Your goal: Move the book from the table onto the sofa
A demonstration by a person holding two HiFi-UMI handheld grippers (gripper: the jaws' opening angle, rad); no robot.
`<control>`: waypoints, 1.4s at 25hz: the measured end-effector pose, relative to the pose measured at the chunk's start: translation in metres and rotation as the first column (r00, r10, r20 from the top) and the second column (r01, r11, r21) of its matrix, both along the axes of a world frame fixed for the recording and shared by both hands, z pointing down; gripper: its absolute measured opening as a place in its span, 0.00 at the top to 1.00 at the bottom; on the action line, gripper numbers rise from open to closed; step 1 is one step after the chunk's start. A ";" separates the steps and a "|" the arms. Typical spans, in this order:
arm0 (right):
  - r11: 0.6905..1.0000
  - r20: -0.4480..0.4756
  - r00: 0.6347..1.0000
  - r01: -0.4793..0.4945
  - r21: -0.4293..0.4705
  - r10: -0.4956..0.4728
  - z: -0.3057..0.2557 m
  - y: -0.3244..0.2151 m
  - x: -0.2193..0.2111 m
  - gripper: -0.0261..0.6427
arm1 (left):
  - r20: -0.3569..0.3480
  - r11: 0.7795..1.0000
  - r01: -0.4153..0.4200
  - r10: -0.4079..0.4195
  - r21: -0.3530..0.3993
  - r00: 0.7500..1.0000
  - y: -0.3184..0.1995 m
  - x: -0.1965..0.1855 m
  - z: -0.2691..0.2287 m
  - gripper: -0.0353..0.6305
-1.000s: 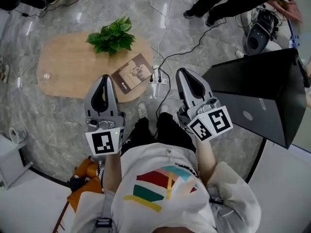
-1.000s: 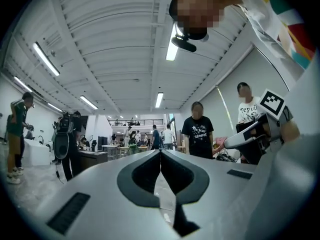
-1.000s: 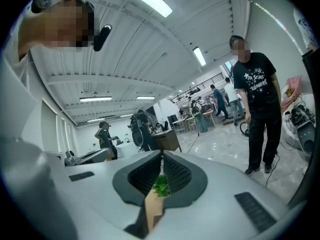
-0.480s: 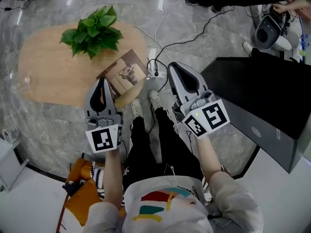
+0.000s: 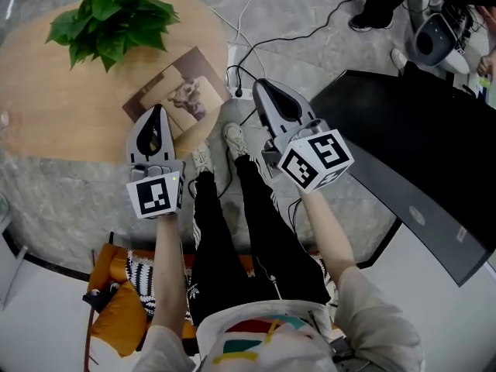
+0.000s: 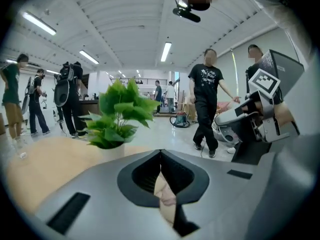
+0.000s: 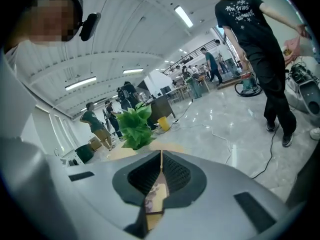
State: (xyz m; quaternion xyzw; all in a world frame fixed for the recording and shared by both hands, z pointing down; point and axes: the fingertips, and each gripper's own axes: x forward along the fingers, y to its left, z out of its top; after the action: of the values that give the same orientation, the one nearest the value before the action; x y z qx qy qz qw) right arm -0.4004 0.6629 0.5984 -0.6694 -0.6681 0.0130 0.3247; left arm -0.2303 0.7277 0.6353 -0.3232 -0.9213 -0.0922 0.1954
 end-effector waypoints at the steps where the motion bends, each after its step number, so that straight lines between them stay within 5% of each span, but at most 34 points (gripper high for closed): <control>1: 1.000 0.000 1.000 0.000 0.007 0.000 0.007 0.000 0.000 0.94 | -0.020 1.000 0.000 0.001 0.022 1.000 0.000 -0.001 0.012 0.94; 5: 1.000 -0.008 1.000 0.000 0.024 0.000 0.031 0.001 0.002 0.94 | -0.061 0.992 0.020 -0.012 0.127 0.998 -0.002 -0.002 0.051 0.94; 10: 0.996 -0.184 0.979 0.093 0.008 -0.090 0.064 0.003 0.023 0.94 | -0.126 0.975 0.024 0.005 0.221 0.992 -0.011 -0.004 0.091 0.94; 13: 0.994 -0.197 0.975 0.112 0.021 -0.105 0.077 0.003 0.027 0.93 | -0.179 0.963 0.032 0.017 0.268 0.984 -0.017 0.000 0.112 0.94; 21: 0.996 -0.209 0.977 0.068 0.065 -0.053 0.094 -0.003 0.020 0.91 | -0.287 0.955 0.021 0.068 0.296 0.956 -0.023 0.007 0.134 0.94; 29: 0.989 -0.295 0.949 0.134 0.067 -0.109 0.108 0.003 0.028 0.56 | -0.286 0.951 -0.005 0.098 0.310 0.953 -0.027 0.000 0.134 0.94; 35: 0.969 -0.381 0.916 0.194 0.150 -0.125 0.148 -0.007 0.036 0.48 | -0.280 0.944 -0.044 0.141 0.327 0.950 -0.041 -0.014 0.135 0.94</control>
State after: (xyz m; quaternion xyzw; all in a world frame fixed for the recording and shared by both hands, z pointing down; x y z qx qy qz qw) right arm -0.3643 0.6560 0.7464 -0.6745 -0.5365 0.0498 0.5048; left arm -0.2447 0.6871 0.7698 -0.2538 -0.8685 -0.1793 0.3862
